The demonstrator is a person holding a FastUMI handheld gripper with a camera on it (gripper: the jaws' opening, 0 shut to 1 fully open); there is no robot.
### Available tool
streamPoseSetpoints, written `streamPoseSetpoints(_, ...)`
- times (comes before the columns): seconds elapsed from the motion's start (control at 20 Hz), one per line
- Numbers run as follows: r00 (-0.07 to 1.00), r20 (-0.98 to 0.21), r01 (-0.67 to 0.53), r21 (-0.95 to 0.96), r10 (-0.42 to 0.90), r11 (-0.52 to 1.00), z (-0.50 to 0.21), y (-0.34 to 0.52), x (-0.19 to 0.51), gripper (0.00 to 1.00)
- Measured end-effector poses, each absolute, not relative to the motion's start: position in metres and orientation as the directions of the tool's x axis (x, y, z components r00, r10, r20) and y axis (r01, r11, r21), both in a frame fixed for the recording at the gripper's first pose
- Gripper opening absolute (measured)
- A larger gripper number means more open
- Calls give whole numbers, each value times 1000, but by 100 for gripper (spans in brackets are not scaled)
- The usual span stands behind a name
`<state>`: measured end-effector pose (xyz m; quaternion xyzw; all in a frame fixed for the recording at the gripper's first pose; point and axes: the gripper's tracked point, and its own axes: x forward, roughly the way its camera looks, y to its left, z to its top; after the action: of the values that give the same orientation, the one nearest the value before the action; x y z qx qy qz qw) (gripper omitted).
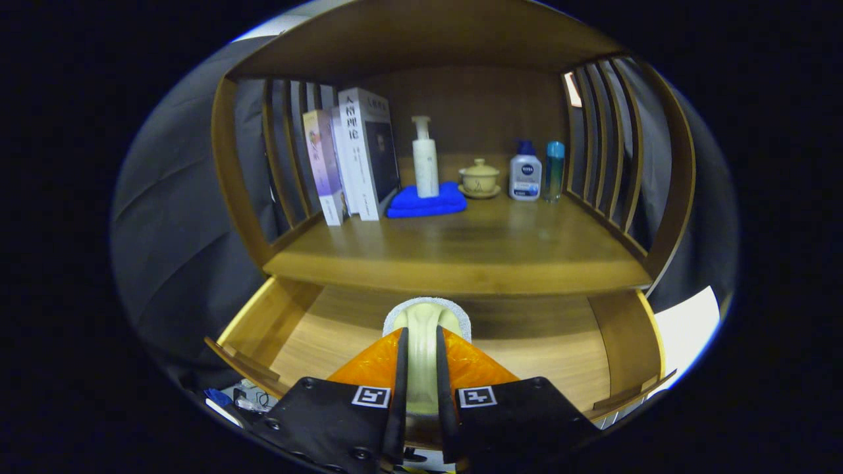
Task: Pull open the drawer, take out the items inside it, and place them on the countertop above the cabinet.
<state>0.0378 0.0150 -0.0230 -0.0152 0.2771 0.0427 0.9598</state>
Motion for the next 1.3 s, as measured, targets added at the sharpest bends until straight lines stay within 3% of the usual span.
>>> streamPoseSetpoints(0.35, 879, -468, -95, 15, 91, 995, 30, 17, 53, 23)
streamPoseSetpoints(0.75, 895, -445, -9, 44, 28, 999, 57, 4, 106, 23)
streamPoseSetpoints(1.3, 840, -542, 82, 74, -29, 994, 22, -7, 176, 23)
